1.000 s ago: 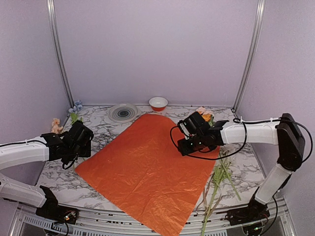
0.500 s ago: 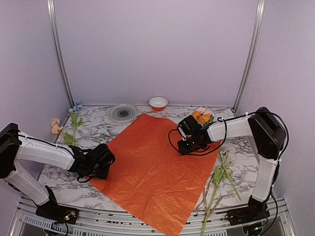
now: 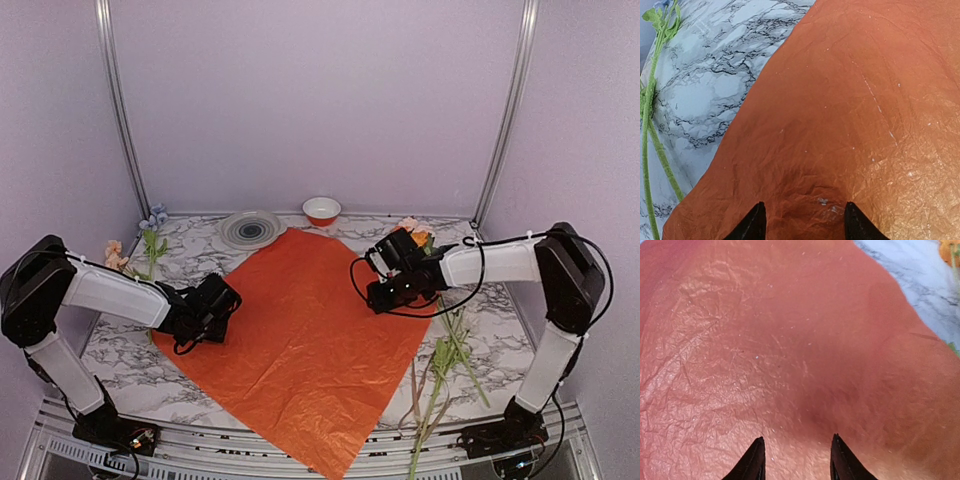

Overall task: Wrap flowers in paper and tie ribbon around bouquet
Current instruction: Adjust the flattened wrapping paper at the center of the board, then pick up the fake flower from the corner of the board.

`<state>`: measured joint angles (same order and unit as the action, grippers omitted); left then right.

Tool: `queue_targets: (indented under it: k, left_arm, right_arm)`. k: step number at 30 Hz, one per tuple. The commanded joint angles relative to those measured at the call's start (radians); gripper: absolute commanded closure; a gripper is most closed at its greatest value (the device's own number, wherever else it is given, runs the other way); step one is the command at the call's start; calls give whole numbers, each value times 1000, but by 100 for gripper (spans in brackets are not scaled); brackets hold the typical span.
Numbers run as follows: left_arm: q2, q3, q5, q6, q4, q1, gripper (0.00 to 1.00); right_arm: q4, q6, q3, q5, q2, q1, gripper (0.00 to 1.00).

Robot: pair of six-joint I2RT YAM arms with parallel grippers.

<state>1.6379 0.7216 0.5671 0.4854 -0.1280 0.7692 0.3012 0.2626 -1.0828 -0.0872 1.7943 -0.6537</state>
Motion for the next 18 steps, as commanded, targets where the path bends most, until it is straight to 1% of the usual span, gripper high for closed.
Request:
queue_targets:
  k: [1, 4, 7, 10, 12, 16, 18]
  left_arm:
    - [32, -14, -22, -46, -62, -18, 47]
    - [14, -7, -33, -62, -50, -18, 46]
    - [-26, 7, -43, -83, -47, -18, 42]
    - [-84, 48, -77, -122, -45, -16, 37]
    - [-120, 66, -98, -145, -45, -15, 34]
    - [-196, 76, -120, -176, -48, -15, 22]
    - [-232, 73, -125, -190, -53, -15, 19]
  right_arm:
    - [105, -12, -45, -71, -181, 88, 58]
    - [160, 15, 19, -130, -306, 200, 60]
    - [283, 19, 59, -130, -359, 269, 64]
    - [430, 3, 60, -69, -332, 275, 65]
    - [486, -21, 60, -30, -293, 275, 64]
    - [534, -32, 68, -111, -219, 282, 63]
    - [541, -34, 69, -115, -199, 283, 66]
